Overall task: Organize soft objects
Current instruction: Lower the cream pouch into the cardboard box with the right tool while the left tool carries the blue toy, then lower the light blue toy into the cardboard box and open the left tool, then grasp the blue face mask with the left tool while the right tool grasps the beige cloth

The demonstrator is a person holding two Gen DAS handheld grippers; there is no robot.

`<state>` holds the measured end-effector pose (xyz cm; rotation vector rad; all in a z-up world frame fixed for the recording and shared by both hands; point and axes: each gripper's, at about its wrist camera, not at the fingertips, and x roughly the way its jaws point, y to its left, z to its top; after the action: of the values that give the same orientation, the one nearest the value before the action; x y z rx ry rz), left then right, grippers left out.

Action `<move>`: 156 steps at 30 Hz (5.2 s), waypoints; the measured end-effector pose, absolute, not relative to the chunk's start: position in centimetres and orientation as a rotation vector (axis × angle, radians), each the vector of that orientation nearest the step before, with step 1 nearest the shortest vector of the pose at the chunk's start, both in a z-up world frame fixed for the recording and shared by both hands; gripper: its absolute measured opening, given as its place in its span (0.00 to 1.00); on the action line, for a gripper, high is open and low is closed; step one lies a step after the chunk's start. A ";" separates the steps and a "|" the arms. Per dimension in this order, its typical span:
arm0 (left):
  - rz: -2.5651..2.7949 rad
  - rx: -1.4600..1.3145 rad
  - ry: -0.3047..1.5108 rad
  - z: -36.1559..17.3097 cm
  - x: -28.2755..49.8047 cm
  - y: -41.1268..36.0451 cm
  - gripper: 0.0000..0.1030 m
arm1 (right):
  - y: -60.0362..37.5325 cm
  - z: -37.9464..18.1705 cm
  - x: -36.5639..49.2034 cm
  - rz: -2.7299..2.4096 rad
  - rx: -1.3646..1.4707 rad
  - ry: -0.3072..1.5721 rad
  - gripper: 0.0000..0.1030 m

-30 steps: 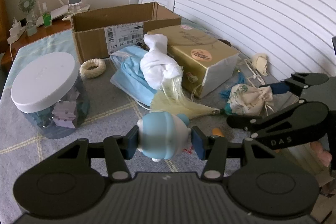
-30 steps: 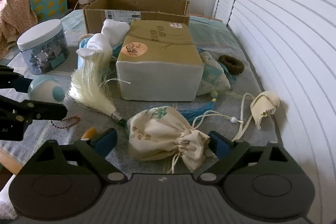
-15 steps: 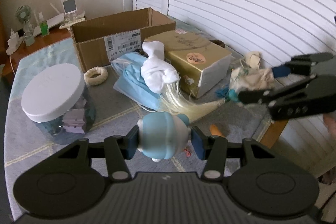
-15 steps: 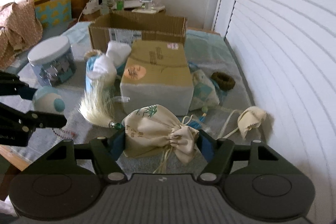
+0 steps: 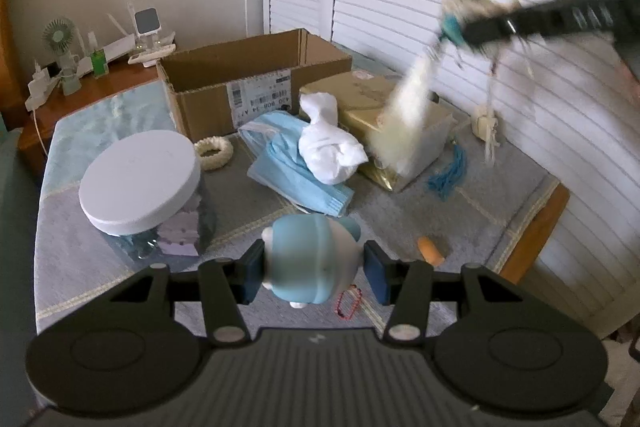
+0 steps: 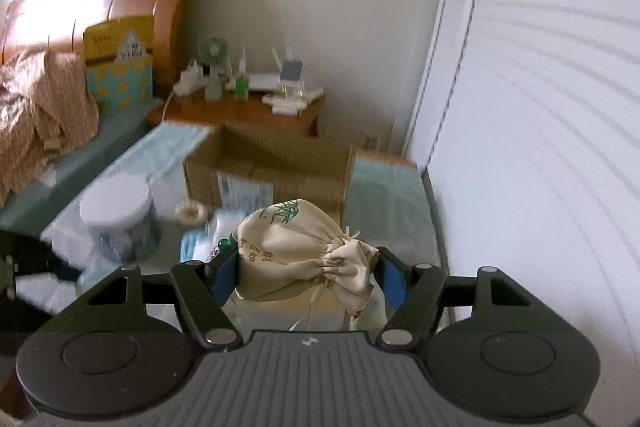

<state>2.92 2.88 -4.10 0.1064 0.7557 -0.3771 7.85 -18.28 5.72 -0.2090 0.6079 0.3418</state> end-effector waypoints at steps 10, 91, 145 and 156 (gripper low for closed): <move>-0.354 0.079 0.752 -3.6 3.6 4.0 0.49 | -15.0 10.0 17.7 0.466 -0.120 0.543 0.72; -0.199 0.098 0.688 1.9 20.4 3.7 0.91 | -19.3 0.1 9.4 0.345 -0.138 0.701 1.00; -0.358 0.341 0.706 -7.1 10.0 -2.0 0.97 | -22.4 -8.3 7.9 0.263 -0.142 0.897 1.00; -0.348 0.367 0.677 -8.6 11.5 -2.7 0.96 | -22.4 -8.3 7.8 0.256 -0.140 0.894 1.00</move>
<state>11.48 -2.65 -8.61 0.3665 0.6766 -0.3482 7.80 -22.39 -8.35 -0.1400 0.8944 0.2560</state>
